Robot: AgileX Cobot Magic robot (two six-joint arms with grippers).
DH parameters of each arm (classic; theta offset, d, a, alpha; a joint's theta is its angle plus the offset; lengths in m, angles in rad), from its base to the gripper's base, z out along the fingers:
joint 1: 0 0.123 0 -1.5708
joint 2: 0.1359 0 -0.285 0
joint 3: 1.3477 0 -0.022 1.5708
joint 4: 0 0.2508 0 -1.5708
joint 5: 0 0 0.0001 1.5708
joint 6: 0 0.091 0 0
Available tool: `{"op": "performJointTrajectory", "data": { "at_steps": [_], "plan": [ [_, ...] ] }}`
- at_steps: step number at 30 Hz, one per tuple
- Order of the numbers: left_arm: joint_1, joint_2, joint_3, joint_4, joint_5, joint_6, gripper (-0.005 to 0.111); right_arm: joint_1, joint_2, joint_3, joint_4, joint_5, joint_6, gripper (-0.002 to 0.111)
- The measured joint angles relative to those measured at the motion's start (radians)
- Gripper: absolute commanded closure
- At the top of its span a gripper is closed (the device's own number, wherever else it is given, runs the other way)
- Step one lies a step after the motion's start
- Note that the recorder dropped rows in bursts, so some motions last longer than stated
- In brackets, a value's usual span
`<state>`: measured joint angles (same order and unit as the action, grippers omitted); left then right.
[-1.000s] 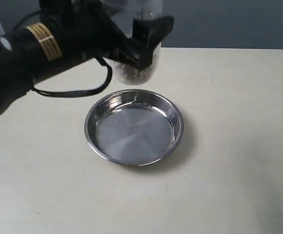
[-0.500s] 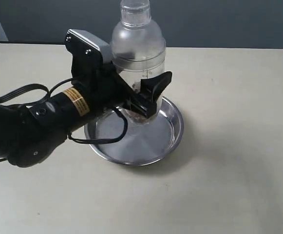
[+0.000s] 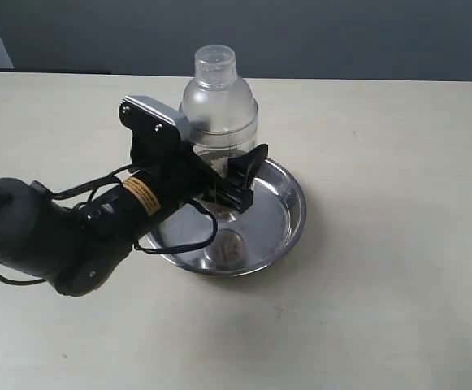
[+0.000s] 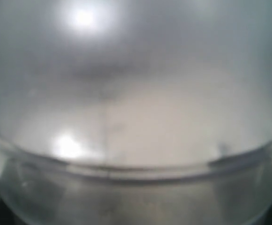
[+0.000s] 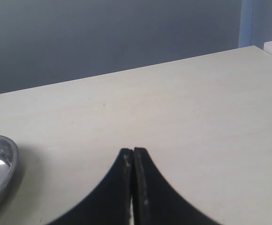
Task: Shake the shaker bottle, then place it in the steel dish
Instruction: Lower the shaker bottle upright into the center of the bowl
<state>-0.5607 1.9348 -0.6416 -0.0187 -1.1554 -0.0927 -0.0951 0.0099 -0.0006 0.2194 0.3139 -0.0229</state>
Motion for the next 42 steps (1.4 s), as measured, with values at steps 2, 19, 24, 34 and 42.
{"op": "performJointTrajectory", "data": {
  "at_steps": [2,19,24,34,42],
  "plan": [
    [0.0,0.025,-0.006,-0.017,-0.004,0.0,0.106,0.0,0.0,0.0,0.0,0.0,0.0,0.109],
    [0.0,0.135,-0.054,-0.062,-0.001,0.018,0.106,0.0,0.0,0.0,0.0,0.0,0.0,0.109],
    [0.0,0.141,-0.056,-0.07,-0.006,0.018,0.106,0.0,0.0,0.0,0.0,0.0,0.0,0.109],
    [0.0,0.141,-0.056,-0.053,-0.009,0.019,0.099,0.0,0.0,0.0,0.0,0.0,0.0,0.109],
    [0.002,0.141,-0.06,-0.038,0.001,0.022,0.065,0.0,0.0,0.0,0.0,0.0,0.0,0.109]
  ]
}}
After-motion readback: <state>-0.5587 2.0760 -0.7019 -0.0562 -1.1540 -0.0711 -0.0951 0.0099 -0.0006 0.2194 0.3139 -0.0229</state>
